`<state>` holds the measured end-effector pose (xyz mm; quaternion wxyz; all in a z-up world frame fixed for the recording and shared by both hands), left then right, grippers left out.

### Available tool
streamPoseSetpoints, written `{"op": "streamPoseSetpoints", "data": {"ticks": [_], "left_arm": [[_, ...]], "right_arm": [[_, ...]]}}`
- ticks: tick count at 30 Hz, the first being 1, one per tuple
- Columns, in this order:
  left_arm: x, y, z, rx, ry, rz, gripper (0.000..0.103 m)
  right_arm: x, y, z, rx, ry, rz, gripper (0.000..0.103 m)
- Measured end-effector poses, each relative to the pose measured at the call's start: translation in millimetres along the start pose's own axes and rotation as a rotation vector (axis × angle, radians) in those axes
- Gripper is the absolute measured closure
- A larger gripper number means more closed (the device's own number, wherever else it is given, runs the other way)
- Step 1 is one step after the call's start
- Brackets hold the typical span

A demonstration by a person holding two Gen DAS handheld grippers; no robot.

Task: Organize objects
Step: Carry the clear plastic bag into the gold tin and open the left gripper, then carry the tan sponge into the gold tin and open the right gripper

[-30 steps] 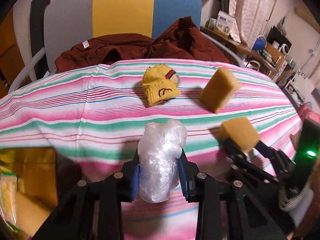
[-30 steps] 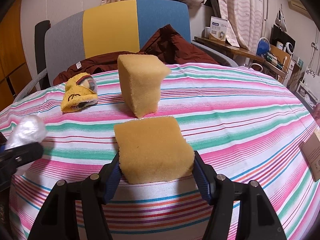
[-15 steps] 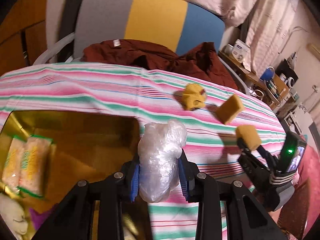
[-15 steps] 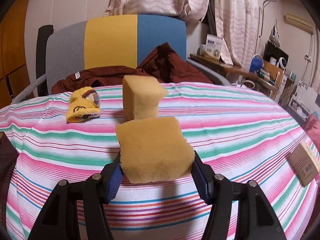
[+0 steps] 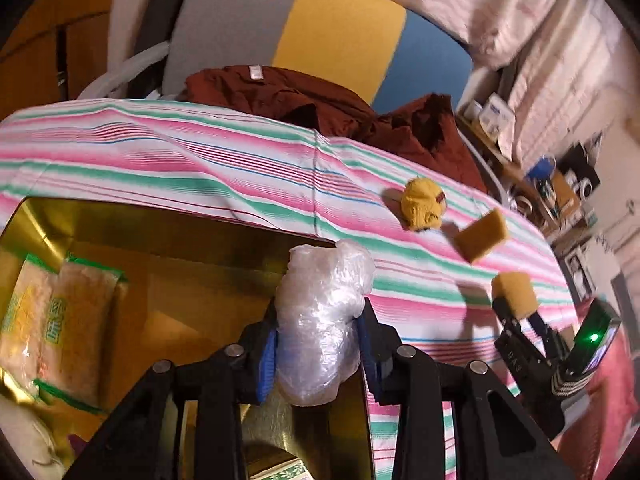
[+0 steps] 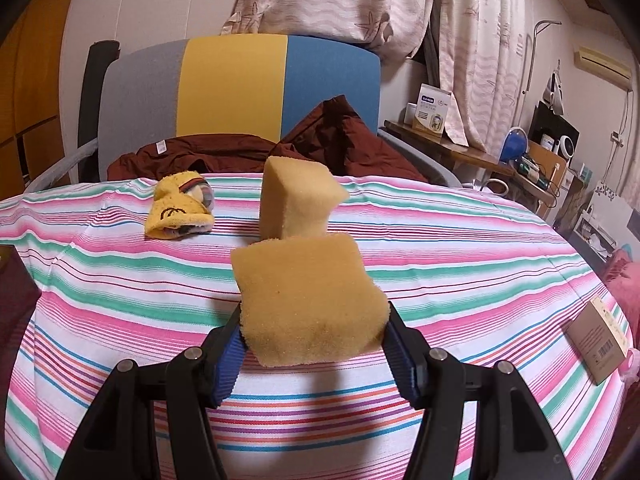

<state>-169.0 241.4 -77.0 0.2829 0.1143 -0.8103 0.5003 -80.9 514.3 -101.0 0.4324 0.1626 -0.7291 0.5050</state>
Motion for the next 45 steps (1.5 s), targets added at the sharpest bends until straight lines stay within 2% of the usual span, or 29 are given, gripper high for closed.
{"op": "streamPoseSetpoints", "data": {"ticks": [1,4,6,7,8,10,14,21,23,26,29,39,45], "left_arm": [[1,-2,3,0.000,-0.013,-0.014,0.067],[3,4,9,0.010,-0.023,0.009,0.067],[5,7,16,0.027,-0.048,0.013,0.053],[6,9,20,0.037,-0.062,0.023,0.035],[8,9,23,0.044,-0.084,0.018,0.028],[10,6,26,0.041,-0.106,-0.003,0.025],[10,-3,27,0.073,-0.085,-0.024,0.018],[-6,-33,23,0.118,-0.014,-0.110,0.012],[-12,-48,20,0.129,0.022,-0.146,0.008],[-19,-69,16,0.148,0.070,-0.201,0.000],[-28,-86,16,0.173,0.116,-0.236,0.000],[-72,-113,47,0.189,0.082,-0.230,0.000],[-91,-129,70,0.220,0.076,-0.241,0.000]], "right_arm": [[0,1,0,-0.001,-0.002,0.004,0.040],[-2,2,4,-0.004,-0.012,0.011,0.040],[-3,2,5,-0.006,-0.017,0.011,0.040],[-3,1,6,-0.007,-0.020,0.010,0.040],[-3,1,6,-0.008,-0.022,0.009,0.040],[-4,1,7,-0.008,-0.023,0.011,0.040],[-4,2,6,-0.007,-0.021,0.015,0.040],[-4,1,6,-0.003,-0.017,0.014,0.040],[-3,-1,5,0.003,-0.010,0.005,0.040],[-1,-8,3,0.017,0.004,-0.030,0.040],[1,-18,3,0.044,0.019,-0.069,0.040],[-13,-50,3,0.125,0.051,-0.065,0.040],[-34,-72,20,0.215,0.047,0.014,0.040]]}}
Point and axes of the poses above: each gripper's, at about its wrist camera, not at the fingertips, and y roughly the way its jaws point, z to its left, x to its top, the point moved 7 cm from there along y, roughly the way its jaws point, and after that the axes turned 1 degree about y, right-handed, at the moved point
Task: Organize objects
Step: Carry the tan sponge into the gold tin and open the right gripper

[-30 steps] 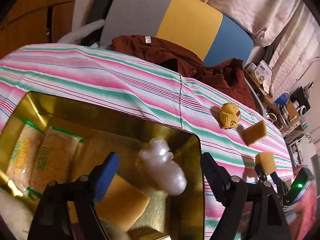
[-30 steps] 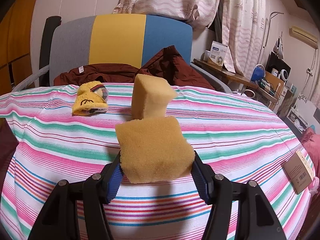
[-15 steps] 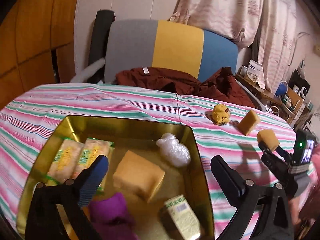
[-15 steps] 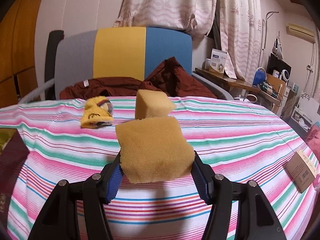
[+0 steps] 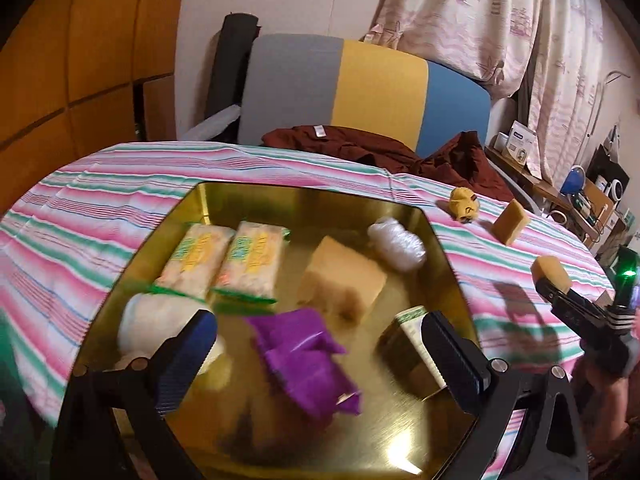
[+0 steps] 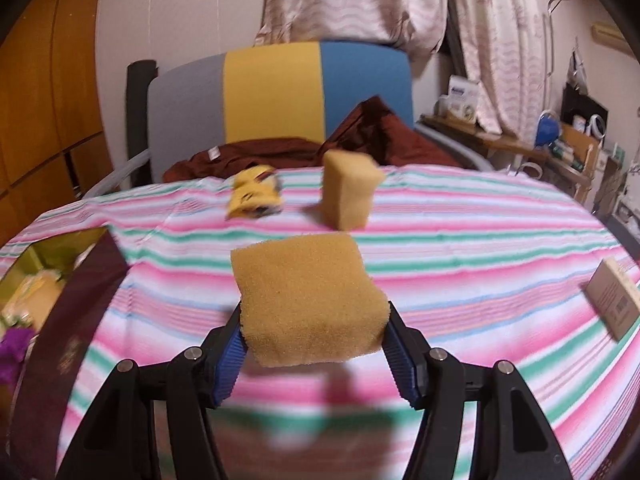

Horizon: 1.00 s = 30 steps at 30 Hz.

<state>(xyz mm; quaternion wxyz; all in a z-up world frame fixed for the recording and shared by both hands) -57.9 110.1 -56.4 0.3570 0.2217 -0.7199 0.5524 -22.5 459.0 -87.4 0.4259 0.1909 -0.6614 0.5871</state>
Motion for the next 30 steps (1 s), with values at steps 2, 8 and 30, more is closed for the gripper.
{"op": "streamPoseSetpoints", "data": {"ticks": [2,8,30], "left_arm": [[-5,-6,6,0.012,0.011,-0.010,0.000],[-13,-21,22,0.045,0.013,-0.049,0.000],[6,-57,102,0.145,-0.199,-0.142,0.000]], "right_arm": [[-8,-8,12,0.044,0.017,0.025,0.040],[-13,-45,65,0.202,0.010,0.028,0.040],[-64,-86,236,0.389,-0.395,0.260,0.037]]}}
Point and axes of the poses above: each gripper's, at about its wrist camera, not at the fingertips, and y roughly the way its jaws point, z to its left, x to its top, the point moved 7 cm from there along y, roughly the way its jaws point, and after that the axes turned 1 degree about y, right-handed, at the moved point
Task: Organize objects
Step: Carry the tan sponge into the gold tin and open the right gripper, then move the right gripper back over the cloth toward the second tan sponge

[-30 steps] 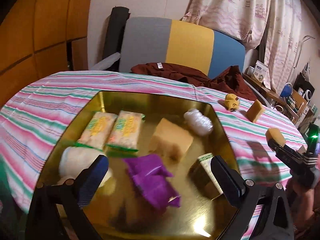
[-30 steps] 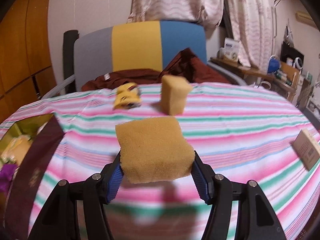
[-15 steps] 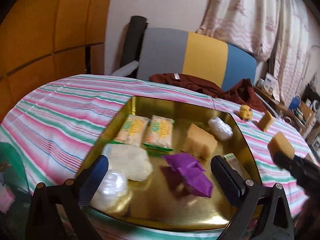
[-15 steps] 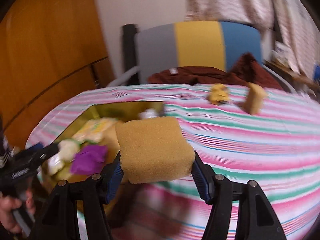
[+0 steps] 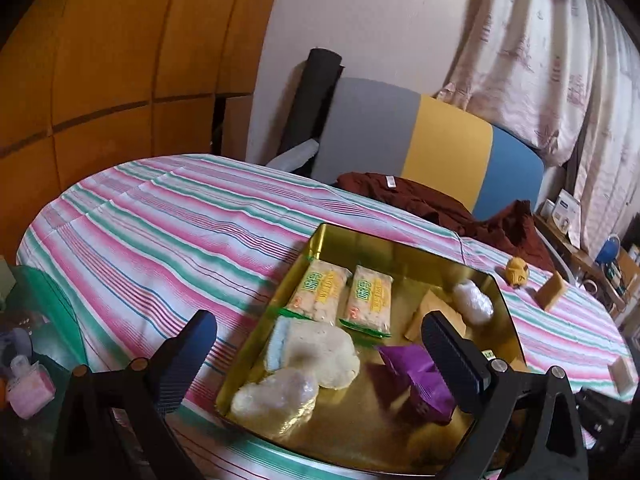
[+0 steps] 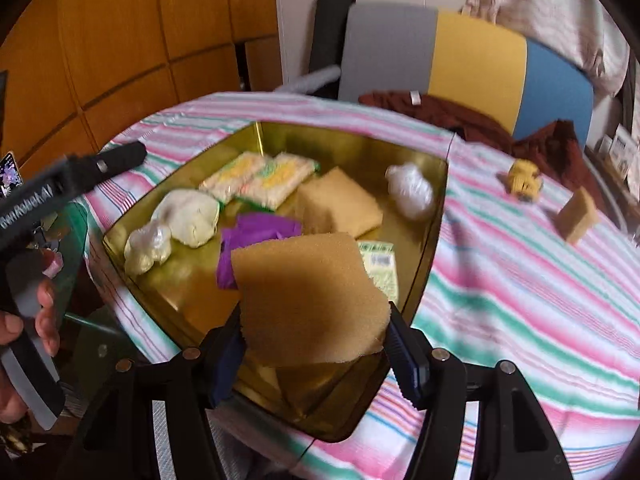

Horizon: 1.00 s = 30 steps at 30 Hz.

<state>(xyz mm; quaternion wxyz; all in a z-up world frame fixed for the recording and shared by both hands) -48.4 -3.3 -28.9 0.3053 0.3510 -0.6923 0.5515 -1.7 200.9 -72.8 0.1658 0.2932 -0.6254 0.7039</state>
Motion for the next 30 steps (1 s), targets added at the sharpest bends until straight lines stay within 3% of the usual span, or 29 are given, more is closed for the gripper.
{"op": "streamPoseSetpoints", "data": {"ticks": [6,14,17,30], "left_arm": [[-2,2,5,-0.009,-0.048,0.024,0.000],[-7,3,-4,-0.025,-0.027,0.039,0.000],[-11,5,-8,-0.029,-0.018,0.048,0.000],[-26,4,-40,-0.110,0.054,0.073,0.000]], "right_arm": [[-5,9,12,0.035,-0.018,0.056,0.034],[-1,-2,6,0.016,0.004,0.008,0.030],[2,-13,2,0.057,0.036,-0.036,0.030],[8,-28,-61,-0.025,0.237,-0.103,0.030]]}}
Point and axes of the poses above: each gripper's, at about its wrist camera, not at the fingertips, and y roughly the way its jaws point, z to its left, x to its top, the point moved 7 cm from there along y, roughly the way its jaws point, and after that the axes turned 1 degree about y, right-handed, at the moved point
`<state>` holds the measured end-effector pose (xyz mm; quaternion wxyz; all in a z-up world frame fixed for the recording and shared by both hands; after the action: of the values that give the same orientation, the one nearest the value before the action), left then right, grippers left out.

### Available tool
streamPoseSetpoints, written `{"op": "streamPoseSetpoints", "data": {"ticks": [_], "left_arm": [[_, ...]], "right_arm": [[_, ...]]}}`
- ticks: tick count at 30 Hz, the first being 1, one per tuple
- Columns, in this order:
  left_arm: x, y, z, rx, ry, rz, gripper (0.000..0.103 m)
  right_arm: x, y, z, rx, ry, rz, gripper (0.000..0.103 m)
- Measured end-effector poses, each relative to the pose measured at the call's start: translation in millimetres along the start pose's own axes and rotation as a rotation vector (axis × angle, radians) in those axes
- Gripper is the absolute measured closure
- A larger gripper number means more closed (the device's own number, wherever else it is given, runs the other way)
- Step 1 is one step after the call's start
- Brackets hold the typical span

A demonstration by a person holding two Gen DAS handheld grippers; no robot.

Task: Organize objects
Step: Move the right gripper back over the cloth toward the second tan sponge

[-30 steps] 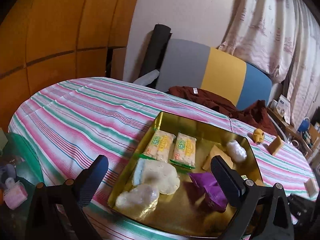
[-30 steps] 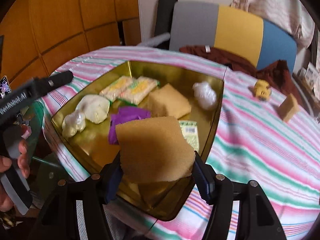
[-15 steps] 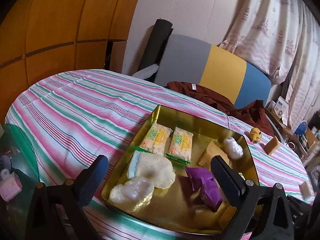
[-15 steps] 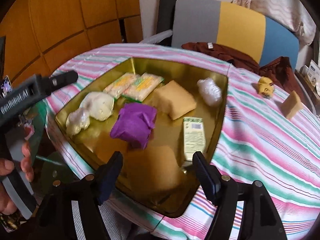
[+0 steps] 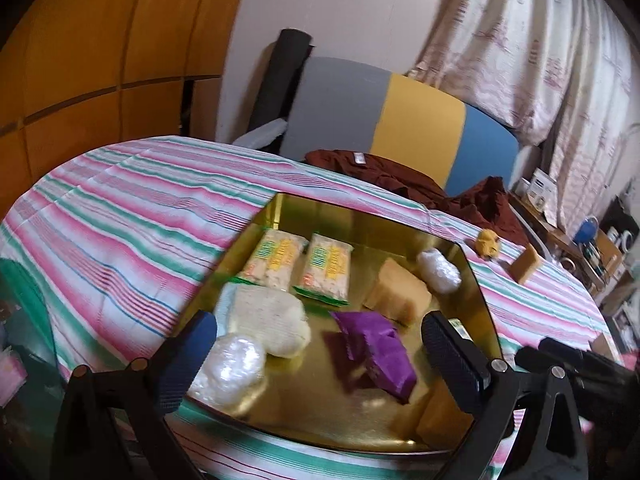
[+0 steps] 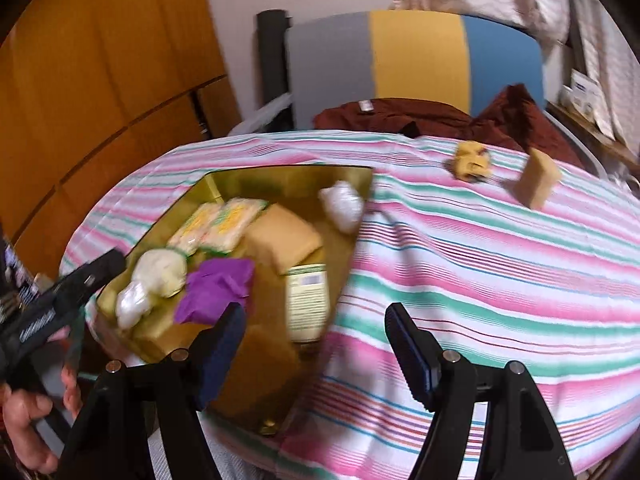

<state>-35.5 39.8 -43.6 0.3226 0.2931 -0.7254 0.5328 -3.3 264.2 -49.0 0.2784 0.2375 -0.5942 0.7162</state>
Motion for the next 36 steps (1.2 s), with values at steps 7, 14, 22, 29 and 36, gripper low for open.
{"op": "streamPoseSetpoints", "data": {"ticks": [7,14,22,29,36], "left_arm": [[-11,-1,-29,-0.061,0.072,0.022,0.000],[-22,-4,-57,-0.110,0.116,0.041,0.000],[-32,-2,-86,-0.138,0.147,0.086,0.000],[-31,-2,-107,-0.164,0.162,0.105,0.000],[-35,5,-132,-0.197,0.200,0.148,0.000]], "right_arm": [[-3,6,-54,-0.130,0.074,0.037,0.030],[-3,9,-92,-0.217,0.090,0.058,0.030],[-1,15,-120,-0.255,0.106,0.058,0.030],[7,20,-144,-0.272,0.118,0.058,0.030],[15,34,-176,-0.311,0.108,0.076,0.030]]}}
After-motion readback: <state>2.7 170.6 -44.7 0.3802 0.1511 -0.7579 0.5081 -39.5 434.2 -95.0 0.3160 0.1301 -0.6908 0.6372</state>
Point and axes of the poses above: each gripper's, at about its wrist camera, not at the fingertips, and y roughly the way its jaws point, z to its left, x to its top, the point moved 7 cm from there along y, roughly the way its jaws point, and after that the axes turned 1 degree about y, right-handed, at the moved point
